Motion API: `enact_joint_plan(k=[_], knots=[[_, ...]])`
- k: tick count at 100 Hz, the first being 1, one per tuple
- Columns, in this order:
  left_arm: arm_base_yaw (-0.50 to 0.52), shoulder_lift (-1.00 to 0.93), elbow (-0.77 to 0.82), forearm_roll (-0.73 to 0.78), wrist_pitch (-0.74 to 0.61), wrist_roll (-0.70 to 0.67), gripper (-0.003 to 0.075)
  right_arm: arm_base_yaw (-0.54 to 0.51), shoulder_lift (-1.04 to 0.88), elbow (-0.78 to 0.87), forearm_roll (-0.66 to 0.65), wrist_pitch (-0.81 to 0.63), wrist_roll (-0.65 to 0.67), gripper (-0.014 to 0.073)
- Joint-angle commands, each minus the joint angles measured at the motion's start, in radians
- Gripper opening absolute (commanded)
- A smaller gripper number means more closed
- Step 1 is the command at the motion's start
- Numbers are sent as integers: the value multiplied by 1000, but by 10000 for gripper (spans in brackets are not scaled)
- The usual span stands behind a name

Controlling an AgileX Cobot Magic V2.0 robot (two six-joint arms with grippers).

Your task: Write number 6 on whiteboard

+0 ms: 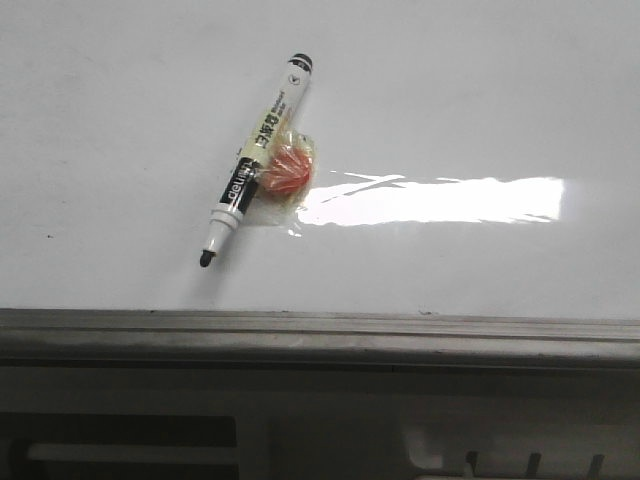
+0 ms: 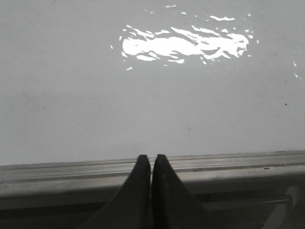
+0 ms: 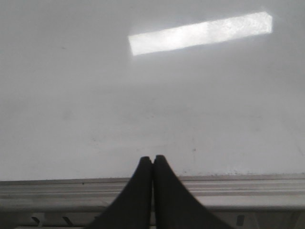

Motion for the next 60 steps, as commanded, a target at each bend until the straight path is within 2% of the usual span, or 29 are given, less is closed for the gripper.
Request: enact_joint_plan(k=[1, 18, 24, 31, 34, 37, 43, 51, 60], knots=[[2, -29, 46, -15, -65, -10, -19, -6, -18, 26, -4, -35, -8, -43], [2, -29, 46, 19, -67, -10, -19, -6, -18, 26, -4, -35, -8, -43], [2, -29, 46, -36, -82, -10, -19, -6, -18, 26, -29, -54, -8, -43], [2, -29, 44, -230, -118, -10, -19, -6, -18, 26, -44, -104, -8, -43], [2, -29, 44, -388, -134, -10, -19, -6, -18, 26, -26, -143, -6, -43], [2, -29, 44, -527, -143, -10, -19, -6, -18, 26, 21, -180, -1, -43], [2, -29, 44, -669, -149, -10, -19, -6, -18, 26, 117, -259, 1, -43], [2, -29, 44, -727, -174, -10, -19, -6, -18, 26, 235, -360, 3, -43], [2, -29, 44, -729, -214, -10, -19, -6, -18, 26, 298, -429, 3, -43]])
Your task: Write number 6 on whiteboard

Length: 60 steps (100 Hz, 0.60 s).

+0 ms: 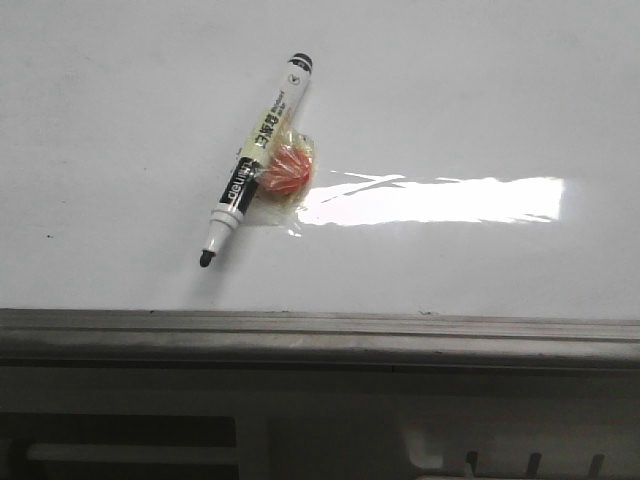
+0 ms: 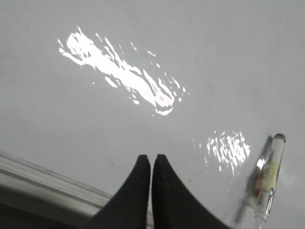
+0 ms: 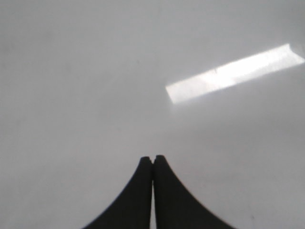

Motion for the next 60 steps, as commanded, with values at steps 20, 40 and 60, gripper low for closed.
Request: enact_joint_plan(k=[20, 40, 60], knots=[[2, -29, 21, -77, -114, -6, -19, -6, -18, -2, 181, -203, 22, -43], [0, 58, -144, 163, 26, 5, -19, -4, 16, -206, 100, 41, 7, -43], [0, 321, -387, 352, 259, 65, 30, 17, 167, -399, 41, 325, -117, -36]])
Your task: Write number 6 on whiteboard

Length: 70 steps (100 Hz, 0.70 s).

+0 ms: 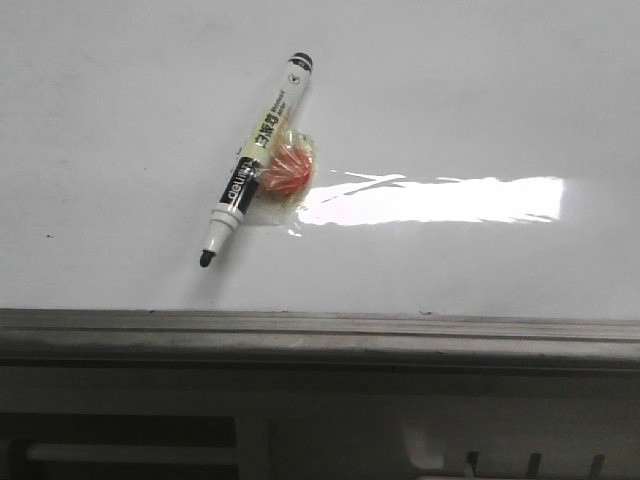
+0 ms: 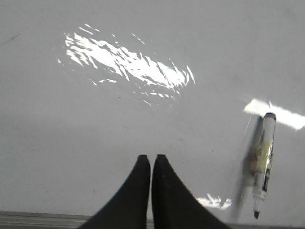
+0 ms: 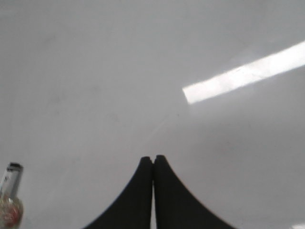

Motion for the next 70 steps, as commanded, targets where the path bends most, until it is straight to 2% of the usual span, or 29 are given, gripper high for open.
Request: enact_joint_plan(k=[1, 6, 11, 18, 25, 30, 35, 53, 70], knots=[[0, 132, -125, 48, 56, 57, 38, 9, 88, -95, -24, 45, -91, -34], [0, 203, -174, 41, 101, 137, 113, 16, 127, -130, -22, 71, -121, 1], [-2, 268, -223, 37, 136, 201, 220, 23, 161, -155, -20, 91, -136, 60], [-31, 339, -264, 15, 141, 256, 347, 35, 201, -178, -20, 102, -138, 174], [-81, 402, -292, -29, 136, 332, 415, 47, 233, -188, -13, 106, -138, 290], [-127, 452, -306, -53, 134, 394, 412, 59, 250, -188, -13, 109, -138, 355], [-189, 498, -319, -55, 127, 422, 398, 74, 262, -188, -13, 109, -138, 380], [-387, 675, -374, -65, 49, 421, 384, 140, 277, -188, -13, 109, -163, 374], [-526, 836, -413, -203, -145, 421, 384, 155, 277, -188, -13, 111, -163, 374]])
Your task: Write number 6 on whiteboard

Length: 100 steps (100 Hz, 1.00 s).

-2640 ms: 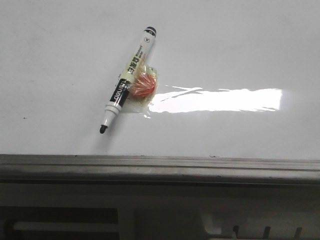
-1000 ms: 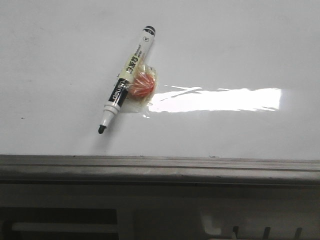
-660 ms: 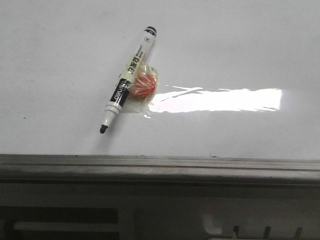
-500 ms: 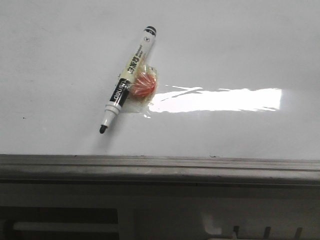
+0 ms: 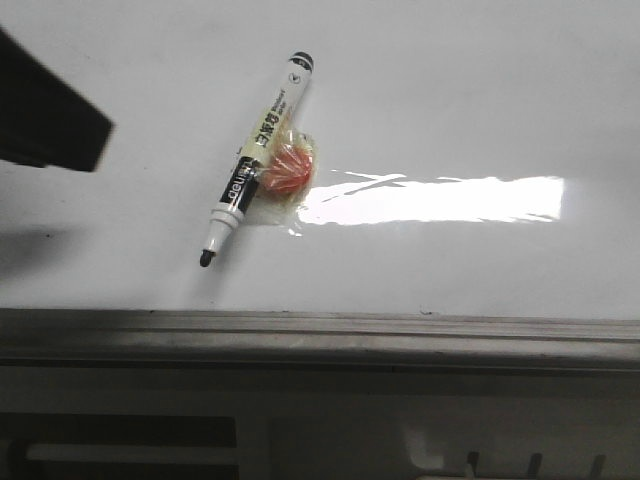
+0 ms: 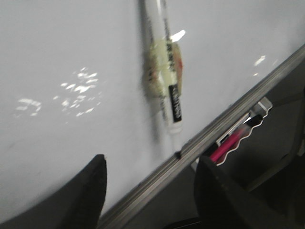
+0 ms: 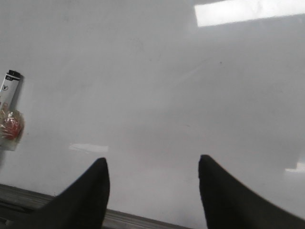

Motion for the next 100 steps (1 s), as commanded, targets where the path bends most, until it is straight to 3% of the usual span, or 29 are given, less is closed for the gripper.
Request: enact_joint_plan(k=[1, 40, 52, 62, 68, 80, 100], knots=[[-65, 62, -49, -98, -161, 0, 384, 2, 18, -34, -1, -62, -14, 374], [-101, 271, -94, -169, -208, 0, 368, 2, 18, -34, -1, -62, -14, 374], [-101, 303, -94, -169, -208, 0, 225, 2, 18, -34, -1, -62, -14, 374], [-101, 305, -94, -169, -198, 0, -22, 2, 18, -34, -1, -56, -14, 374], [-101, 292, -96, -169, -188, 9, -19, 2, 18, -34, 13, -48, -39, 374], [-103, 250, -120, -161, -105, 121, -19, 5, 18, -52, 134, 5, -236, 374], [-103, 151, -138, -163, 95, 547, -19, 87, 67, -81, 492, 97, -786, 374]])
